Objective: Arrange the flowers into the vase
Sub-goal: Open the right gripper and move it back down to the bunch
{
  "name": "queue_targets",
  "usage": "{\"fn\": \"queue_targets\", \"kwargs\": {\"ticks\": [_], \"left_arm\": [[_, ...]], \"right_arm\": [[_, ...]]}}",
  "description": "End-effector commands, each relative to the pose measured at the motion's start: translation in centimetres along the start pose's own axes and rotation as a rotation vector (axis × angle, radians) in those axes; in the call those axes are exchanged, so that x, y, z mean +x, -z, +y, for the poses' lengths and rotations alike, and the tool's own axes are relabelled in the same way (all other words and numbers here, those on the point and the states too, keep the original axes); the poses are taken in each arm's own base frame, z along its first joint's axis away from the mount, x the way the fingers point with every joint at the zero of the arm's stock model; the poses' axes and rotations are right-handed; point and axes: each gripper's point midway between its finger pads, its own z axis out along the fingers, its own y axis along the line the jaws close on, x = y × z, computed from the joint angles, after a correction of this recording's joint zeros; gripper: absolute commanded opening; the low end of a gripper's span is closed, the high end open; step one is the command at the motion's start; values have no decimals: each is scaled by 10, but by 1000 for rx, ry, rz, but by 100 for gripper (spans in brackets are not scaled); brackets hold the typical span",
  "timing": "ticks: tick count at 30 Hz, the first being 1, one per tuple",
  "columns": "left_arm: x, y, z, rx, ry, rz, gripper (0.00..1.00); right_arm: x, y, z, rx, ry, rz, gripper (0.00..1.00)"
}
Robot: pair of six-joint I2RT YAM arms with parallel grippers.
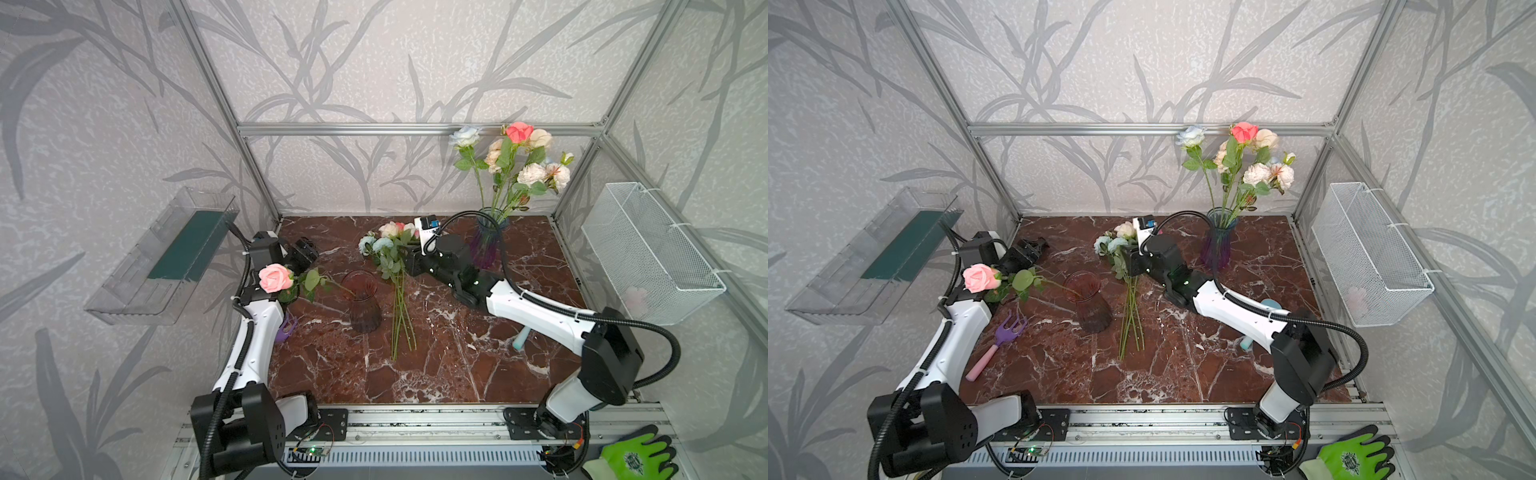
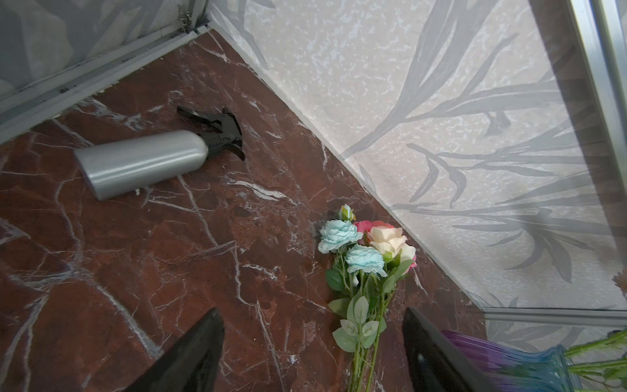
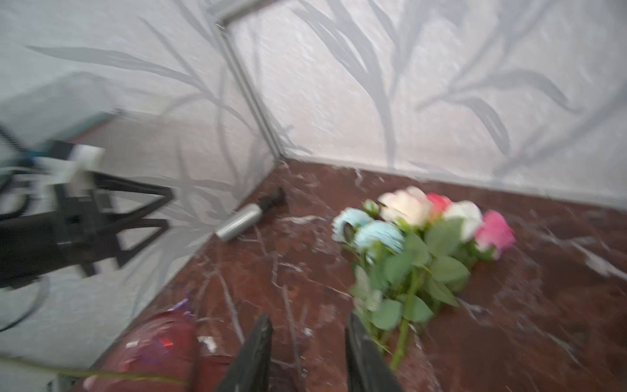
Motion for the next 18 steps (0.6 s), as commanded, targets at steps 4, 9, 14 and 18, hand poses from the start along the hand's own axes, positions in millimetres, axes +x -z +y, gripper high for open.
{"fn": "queue_targets", "kwargs": {"ticks": [4,9,14,18], "left_arm": [[-18,18,11,-98,-10,-79,83],[-12,24,10,-96,6,-60,83],[19,46,30,-132,44,-17,83],[46,69,50,-167,62,0,83]], "right_arm": [[118,-52,-50,31,-195,427,29],[151,-80,-66,45,-275,505,32],[161,-91,-71,36,-310,518,32],[160,-86,-74,39,-323,503,31]]}}
